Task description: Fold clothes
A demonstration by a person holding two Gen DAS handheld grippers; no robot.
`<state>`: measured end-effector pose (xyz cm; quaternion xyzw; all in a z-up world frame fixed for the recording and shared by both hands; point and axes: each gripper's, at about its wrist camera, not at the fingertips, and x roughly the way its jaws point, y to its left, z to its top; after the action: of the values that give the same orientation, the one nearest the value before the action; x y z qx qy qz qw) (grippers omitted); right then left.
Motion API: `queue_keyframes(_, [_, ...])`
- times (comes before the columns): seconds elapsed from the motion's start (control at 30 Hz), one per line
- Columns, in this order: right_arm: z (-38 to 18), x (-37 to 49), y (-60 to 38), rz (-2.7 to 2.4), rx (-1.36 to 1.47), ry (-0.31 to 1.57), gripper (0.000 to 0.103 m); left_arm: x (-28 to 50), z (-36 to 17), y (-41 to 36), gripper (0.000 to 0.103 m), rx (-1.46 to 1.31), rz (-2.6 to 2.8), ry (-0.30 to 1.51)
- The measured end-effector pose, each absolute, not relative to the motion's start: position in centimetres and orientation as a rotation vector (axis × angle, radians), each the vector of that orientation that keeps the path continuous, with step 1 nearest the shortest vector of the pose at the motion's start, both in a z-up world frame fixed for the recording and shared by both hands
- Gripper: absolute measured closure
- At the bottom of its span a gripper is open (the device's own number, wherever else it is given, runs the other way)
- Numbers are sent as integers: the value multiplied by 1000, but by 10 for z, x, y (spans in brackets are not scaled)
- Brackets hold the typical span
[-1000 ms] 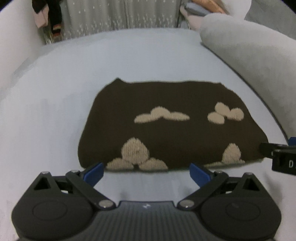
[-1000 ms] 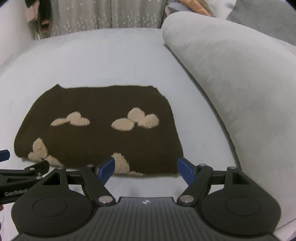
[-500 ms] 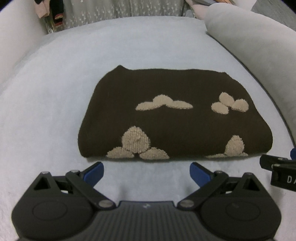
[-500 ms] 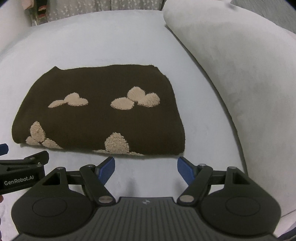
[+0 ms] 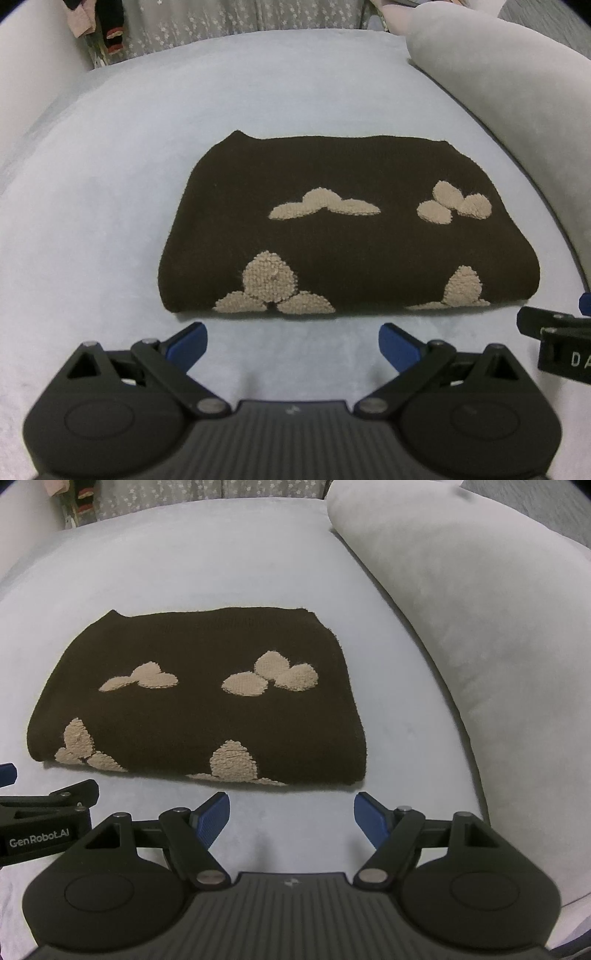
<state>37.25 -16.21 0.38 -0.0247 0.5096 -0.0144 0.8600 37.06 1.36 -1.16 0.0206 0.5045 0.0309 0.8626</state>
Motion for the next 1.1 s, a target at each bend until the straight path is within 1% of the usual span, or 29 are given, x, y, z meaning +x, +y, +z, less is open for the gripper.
queue_keyframes(1.1, [7, 371, -166, -29, -44, 1082, 26, 369, -4, 10, 3, 61, 60, 1068])
